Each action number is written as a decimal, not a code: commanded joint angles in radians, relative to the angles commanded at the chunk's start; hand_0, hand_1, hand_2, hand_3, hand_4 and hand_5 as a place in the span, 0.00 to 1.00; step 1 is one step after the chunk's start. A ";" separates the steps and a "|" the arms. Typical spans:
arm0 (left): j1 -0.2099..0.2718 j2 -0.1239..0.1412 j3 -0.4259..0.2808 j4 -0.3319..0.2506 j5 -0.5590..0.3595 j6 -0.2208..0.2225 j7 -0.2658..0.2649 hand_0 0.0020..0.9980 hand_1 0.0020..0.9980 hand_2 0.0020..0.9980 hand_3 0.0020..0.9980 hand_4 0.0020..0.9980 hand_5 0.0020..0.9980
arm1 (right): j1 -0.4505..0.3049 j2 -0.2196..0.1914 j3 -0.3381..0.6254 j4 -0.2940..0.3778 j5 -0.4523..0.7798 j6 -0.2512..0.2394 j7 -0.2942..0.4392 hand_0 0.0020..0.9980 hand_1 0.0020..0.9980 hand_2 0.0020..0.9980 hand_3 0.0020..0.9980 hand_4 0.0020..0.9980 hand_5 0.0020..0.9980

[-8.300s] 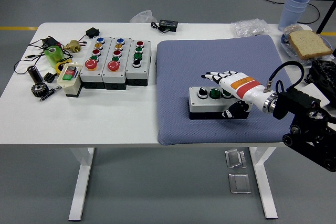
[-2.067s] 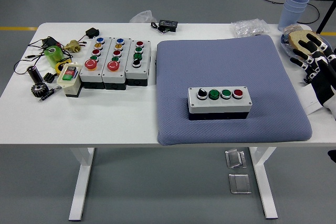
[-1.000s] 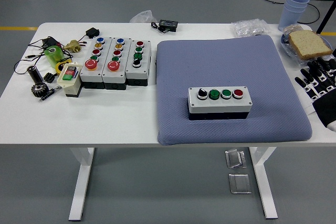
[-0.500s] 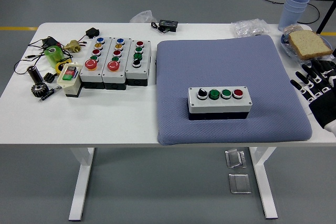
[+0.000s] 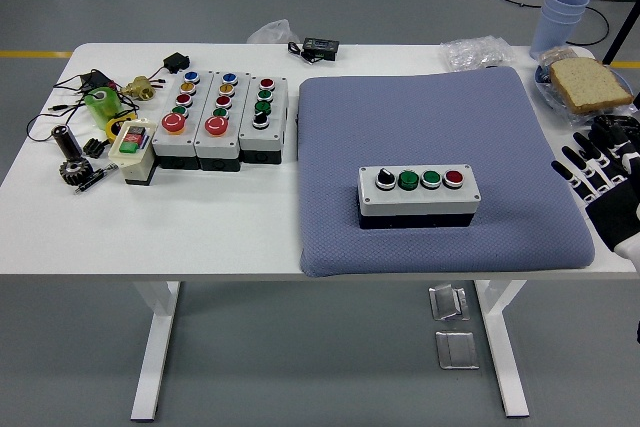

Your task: Pick up the button,place it on the desk,press the button,press the button

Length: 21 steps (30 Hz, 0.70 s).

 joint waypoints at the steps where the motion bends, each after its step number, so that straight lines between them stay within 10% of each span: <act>1: 0.001 0.000 -0.003 0.000 0.005 0.000 0.001 0.54 0.42 0.42 0.42 0.26 0.46 | 0.000 -0.002 -0.005 -0.003 0.012 -0.003 0.003 0.67 0.61 0.70 0.68 0.76 0.38; 21: 0.020 0.000 -0.010 0.000 0.037 -0.005 0.003 0.54 0.42 0.42 0.42 0.26 0.46 | -0.008 0.004 -0.040 -0.018 0.041 -0.019 0.009 0.66 0.61 0.69 0.67 0.75 0.34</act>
